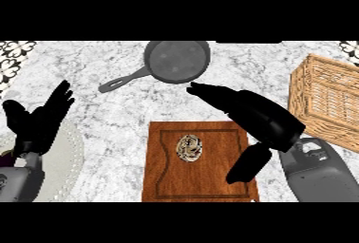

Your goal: Pick the cupcake from the cutting board and place it in the basket

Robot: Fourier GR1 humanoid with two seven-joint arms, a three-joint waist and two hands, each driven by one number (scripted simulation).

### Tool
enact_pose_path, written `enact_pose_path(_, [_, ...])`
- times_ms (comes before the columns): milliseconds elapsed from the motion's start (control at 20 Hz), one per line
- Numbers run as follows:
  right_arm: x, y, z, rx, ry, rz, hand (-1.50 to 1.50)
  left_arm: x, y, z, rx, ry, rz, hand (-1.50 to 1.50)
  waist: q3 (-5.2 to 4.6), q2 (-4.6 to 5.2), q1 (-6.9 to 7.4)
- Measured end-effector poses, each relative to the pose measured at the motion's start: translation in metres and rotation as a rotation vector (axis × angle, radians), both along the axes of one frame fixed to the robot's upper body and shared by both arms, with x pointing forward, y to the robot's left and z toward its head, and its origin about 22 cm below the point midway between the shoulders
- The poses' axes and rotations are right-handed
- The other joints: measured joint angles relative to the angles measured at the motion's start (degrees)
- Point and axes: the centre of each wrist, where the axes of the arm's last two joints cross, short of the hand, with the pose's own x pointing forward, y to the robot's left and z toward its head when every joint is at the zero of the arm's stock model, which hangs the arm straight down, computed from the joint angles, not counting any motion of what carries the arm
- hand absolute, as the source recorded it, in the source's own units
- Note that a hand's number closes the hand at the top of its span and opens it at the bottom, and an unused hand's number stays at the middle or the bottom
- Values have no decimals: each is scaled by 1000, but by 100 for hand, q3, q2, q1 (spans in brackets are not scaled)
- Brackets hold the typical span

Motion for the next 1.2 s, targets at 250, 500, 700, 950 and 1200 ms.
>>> enact_pose_path(250, [3, 20, -41, 87, 11, -8, -150, -1, 2, -1, -3, 4, -3, 0, -1, 1, 4])
enact_pose_path(500, [16, 35, -77, 60, 24, -18, -150, 3, 3, -3, -2, 2, -1, 0, -3, 2, 5])
enact_pose_path(700, [25, 49, -95, -7, 52, -12, -150, 8, -4, -2, -2, 5, -3, 0, -3, 2, 0])
enact_pose_path(950, [28, 47, -113, -63, 67, -7, -150, 10, -2, -3, -7, 6, 0, 0, -3, -2, -11])
enact_pose_path(1200, [34, 41, -117, -75, 68, 2, -150, 2, -1, 6, -7, 0, 3, 0, -3, -6, -9])
